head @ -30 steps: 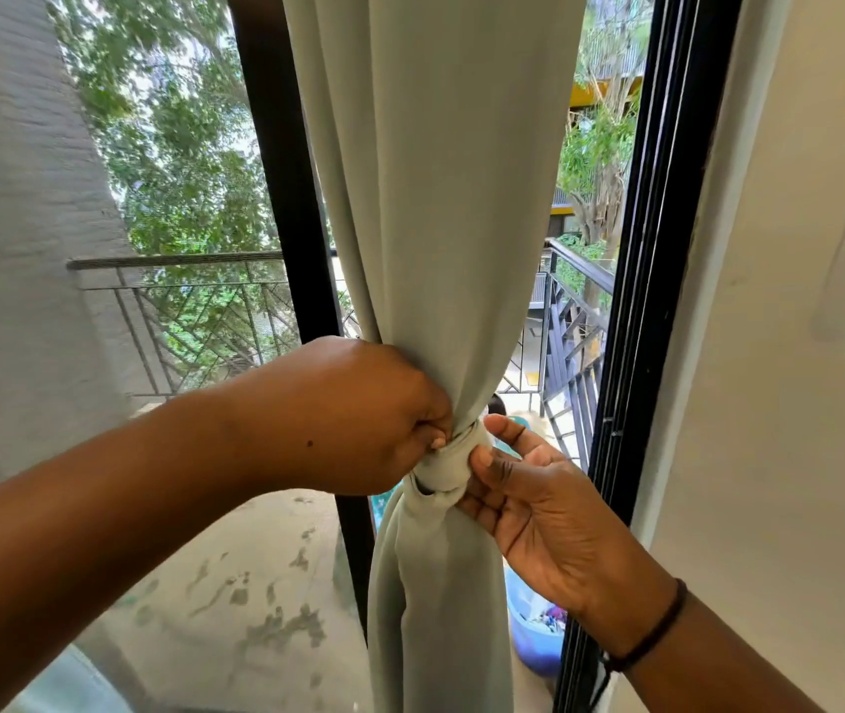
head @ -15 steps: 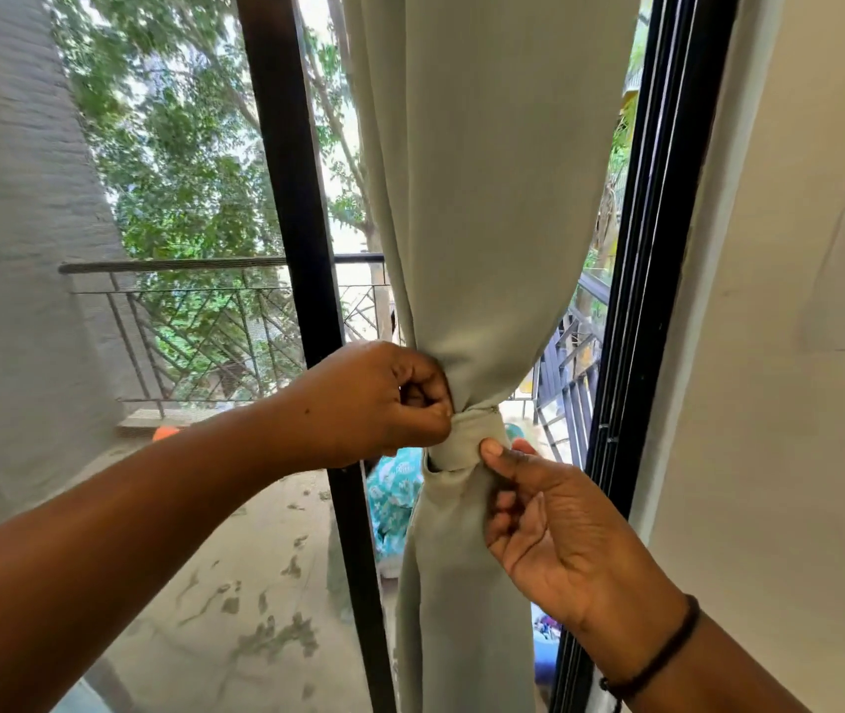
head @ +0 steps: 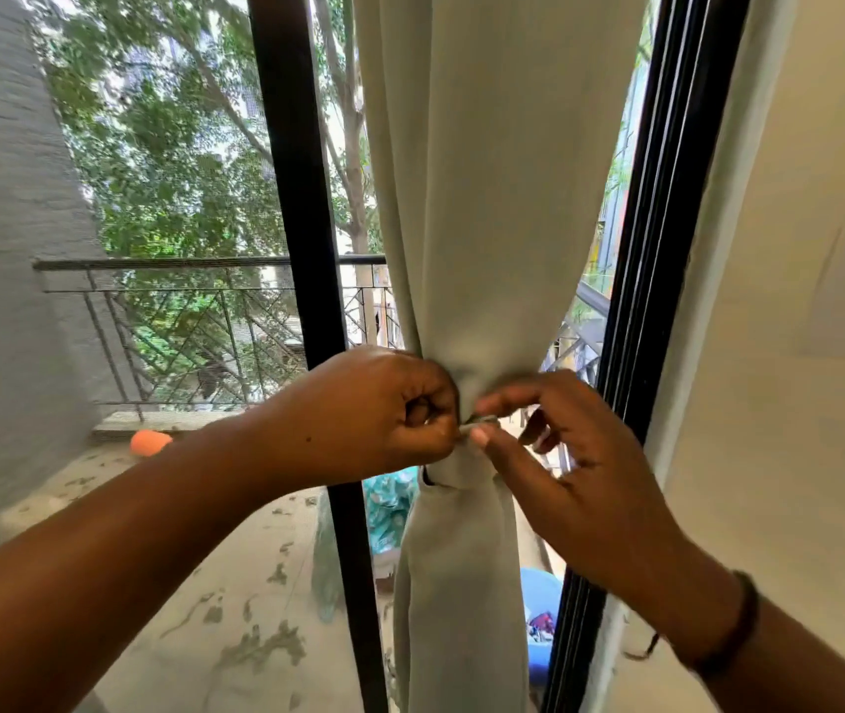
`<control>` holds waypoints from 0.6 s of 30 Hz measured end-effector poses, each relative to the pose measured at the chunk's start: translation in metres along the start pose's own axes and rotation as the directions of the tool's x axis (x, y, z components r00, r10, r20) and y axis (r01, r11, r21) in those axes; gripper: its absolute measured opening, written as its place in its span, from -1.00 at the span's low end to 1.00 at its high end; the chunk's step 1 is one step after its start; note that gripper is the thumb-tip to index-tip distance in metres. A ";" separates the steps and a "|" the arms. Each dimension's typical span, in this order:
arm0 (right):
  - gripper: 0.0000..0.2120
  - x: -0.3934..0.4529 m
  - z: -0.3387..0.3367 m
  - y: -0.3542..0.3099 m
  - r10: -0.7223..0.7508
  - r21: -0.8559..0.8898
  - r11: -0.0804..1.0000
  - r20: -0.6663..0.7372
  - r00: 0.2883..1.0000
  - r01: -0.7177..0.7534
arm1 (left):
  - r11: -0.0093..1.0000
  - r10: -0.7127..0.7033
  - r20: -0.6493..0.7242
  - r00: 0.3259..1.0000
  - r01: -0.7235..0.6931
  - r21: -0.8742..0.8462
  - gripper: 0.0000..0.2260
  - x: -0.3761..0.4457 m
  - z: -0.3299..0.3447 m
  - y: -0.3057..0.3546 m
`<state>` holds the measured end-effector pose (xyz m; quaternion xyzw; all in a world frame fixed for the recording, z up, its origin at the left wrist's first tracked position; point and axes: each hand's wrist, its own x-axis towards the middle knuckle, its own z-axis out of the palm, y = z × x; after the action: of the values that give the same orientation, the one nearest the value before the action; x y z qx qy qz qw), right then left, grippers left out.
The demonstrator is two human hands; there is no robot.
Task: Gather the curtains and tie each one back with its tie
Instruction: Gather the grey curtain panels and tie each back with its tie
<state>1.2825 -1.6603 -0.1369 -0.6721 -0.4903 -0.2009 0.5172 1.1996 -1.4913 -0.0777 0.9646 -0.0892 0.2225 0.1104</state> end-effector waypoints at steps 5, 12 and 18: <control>-0.84 0.036 -0.010 -0.013 0.024 -0.462 0.875 0.344 0.939 0.147 | 0.998 0.040 -0.077 0.996 -0.043 -0.039 -0.76 -0.002 0.008 -0.017; -0.78 0.044 -0.005 -0.014 -0.067 -0.532 0.762 0.503 0.862 0.370 | 0.970 -0.045 -0.258 0.965 -0.020 -0.243 -0.87 -0.017 0.031 -0.026; -0.73 0.045 -0.008 -0.011 0.029 -0.512 0.813 0.513 0.858 0.278 | 0.950 -0.184 -0.459 0.869 0.038 -0.309 -0.72 -0.045 0.086 -0.018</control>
<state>1.2946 -1.6475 -0.0934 -0.7887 -0.5684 -0.1925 0.1336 1.1986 -1.4899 -0.1763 0.8553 -0.0344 0.4334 0.2819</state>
